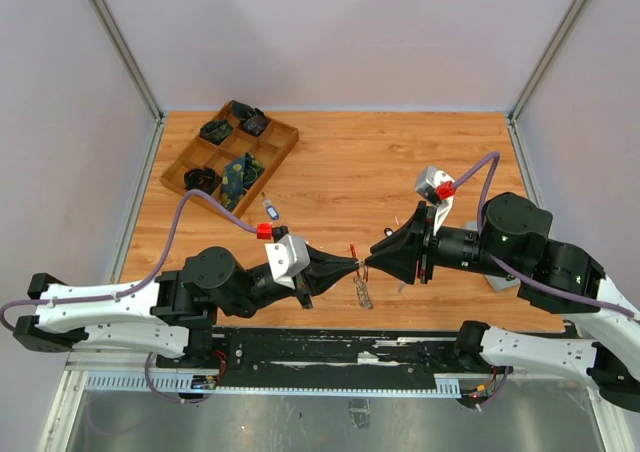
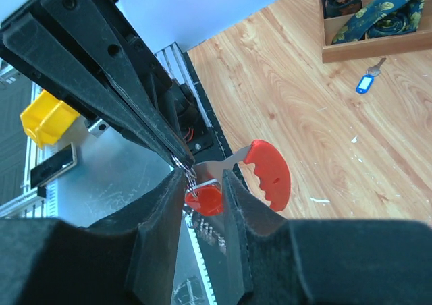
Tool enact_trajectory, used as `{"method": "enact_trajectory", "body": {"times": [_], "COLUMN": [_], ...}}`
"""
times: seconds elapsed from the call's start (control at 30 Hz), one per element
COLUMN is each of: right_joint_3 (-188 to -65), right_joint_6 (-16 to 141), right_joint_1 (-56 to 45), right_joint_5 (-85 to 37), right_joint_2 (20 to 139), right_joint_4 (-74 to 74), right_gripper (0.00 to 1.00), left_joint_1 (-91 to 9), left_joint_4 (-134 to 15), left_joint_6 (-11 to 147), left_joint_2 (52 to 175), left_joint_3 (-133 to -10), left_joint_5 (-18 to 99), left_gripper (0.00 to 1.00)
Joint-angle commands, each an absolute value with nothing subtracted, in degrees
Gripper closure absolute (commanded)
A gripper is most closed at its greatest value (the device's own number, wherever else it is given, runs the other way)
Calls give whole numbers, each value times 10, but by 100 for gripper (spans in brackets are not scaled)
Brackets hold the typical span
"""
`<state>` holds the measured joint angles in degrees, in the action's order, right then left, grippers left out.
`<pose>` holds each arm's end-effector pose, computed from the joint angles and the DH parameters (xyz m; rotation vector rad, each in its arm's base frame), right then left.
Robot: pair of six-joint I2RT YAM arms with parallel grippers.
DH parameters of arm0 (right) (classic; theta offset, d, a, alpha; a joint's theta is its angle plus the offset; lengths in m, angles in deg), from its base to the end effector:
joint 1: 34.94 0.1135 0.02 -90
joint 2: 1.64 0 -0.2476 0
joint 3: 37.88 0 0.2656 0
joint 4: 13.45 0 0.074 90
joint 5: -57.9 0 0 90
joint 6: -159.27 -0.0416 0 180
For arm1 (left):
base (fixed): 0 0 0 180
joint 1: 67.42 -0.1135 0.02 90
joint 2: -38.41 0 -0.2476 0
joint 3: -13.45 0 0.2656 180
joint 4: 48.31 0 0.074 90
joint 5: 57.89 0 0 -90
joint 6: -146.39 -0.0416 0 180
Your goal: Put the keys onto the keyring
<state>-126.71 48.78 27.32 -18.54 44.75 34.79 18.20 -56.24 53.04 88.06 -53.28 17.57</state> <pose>0.0654 0.1453 0.4604 -0.8354 1.6384 1.2553 0.0277 -0.2249 0.3984 0.8774 1.2091 -0.9990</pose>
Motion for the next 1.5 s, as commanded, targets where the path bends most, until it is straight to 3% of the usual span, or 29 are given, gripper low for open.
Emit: {"method": "enact_trajectory", "body": {"times": [0.0, 0.2, 0.47, 0.83, 1.47], "right_joint_3": [-1260, -1258, -1254, -1252, -1246], "right_joint_6": [455, 453, 449, 448, 459], "right_joint_1": [284, 284, 284, 284, 284], "right_joint_5": [-183, -173, -167, -158, -186], "right_joint_2": [443, 445, 443, 441, 452], "right_joint_4": [308, 309, 316, 313, 356], "right_gripper": [71, 82, 75, 99, 99], "left_joint_1": [180, 180, 180, 180, 180], "left_joint_4": [-523, -521, -519, -516, -513], "left_joint_6": [533, 533, 532, 531, 525], "left_joint_2": [870, 870, 867, 865, 863], "left_joint_3": [-534, -534, -533, -531, -536], "left_joint_5": [167, 167, 166, 165, 162], "left_gripper": [99, 99, 99, 99, 99]}}
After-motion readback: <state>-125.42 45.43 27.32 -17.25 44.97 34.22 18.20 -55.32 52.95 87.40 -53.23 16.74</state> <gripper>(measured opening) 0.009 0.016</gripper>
